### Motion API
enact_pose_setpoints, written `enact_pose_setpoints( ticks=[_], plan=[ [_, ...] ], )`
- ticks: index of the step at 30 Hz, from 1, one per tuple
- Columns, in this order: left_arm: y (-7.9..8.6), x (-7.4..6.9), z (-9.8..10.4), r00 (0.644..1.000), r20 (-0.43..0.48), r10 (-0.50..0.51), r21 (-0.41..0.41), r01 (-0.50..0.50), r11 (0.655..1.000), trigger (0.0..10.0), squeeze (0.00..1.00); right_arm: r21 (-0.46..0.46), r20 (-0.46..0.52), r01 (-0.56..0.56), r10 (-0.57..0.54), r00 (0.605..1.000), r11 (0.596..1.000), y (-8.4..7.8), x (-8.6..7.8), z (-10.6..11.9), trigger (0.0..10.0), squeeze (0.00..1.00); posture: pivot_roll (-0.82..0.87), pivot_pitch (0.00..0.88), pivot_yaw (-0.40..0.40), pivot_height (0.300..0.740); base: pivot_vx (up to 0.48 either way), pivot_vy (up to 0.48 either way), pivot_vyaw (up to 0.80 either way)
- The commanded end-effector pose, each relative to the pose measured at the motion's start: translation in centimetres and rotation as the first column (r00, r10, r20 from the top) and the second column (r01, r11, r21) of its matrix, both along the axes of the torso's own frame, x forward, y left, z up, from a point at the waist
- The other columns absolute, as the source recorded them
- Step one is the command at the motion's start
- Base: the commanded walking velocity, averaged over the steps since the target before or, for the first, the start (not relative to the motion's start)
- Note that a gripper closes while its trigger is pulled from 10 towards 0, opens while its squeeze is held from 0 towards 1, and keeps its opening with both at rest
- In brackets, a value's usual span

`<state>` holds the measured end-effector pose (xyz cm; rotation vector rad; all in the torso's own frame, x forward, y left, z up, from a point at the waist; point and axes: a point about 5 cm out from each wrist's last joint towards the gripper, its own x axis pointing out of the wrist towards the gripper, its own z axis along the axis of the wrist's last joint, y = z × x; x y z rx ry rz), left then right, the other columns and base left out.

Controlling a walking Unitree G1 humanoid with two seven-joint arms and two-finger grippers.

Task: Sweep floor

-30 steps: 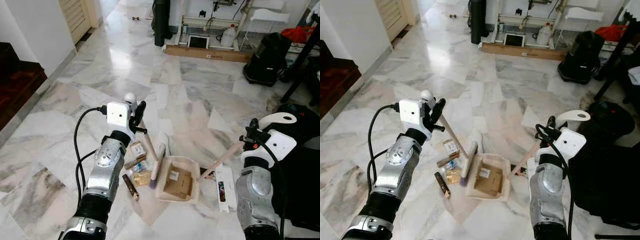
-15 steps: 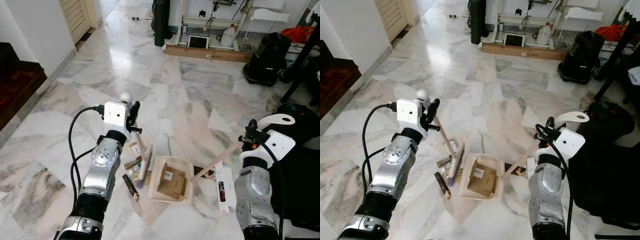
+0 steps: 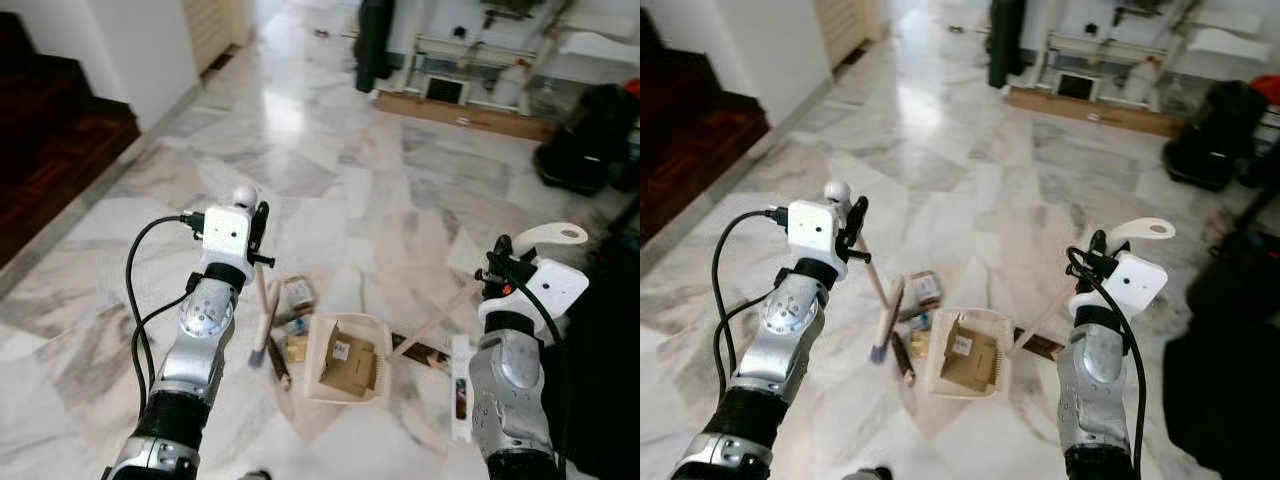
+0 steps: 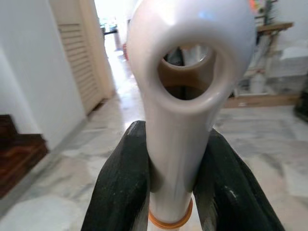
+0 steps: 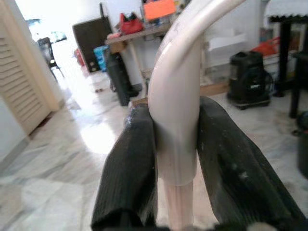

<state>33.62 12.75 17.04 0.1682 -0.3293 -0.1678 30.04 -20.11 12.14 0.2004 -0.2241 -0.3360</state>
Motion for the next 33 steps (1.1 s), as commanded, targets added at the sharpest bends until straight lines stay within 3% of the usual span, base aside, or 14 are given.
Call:
enact_pose_setpoints(
  ticks=[1, 33],
  plan=[
    [-0.16, -0.21, 1.07, 0.998, 0.069, -0.005, 0.0, 0.005, 1.0, 10.0, 0.0, -0.004, 0.063, -0.009, 0.009, 0.998, 1.0, 0.11, 0.2, 1.48, 10.0, 0.0, 0.07, 0.101, -0.033, 0.74, 0.0, 0.0, 0.8],
    [-0.16, -0.14, 0.29, 0.998, 0.051, 0.026, 0.027, -0.028, 0.999, 10.0, 0.0, -0.014, 0.06, -0.017, 0.018, 0.998, 1.0, 0.03, 0.18, 1.49, 10.0, 0.0, 0.07, 0.06, -0.034, 0.74, 0.0, 0.0, 0.8]
  ],
)
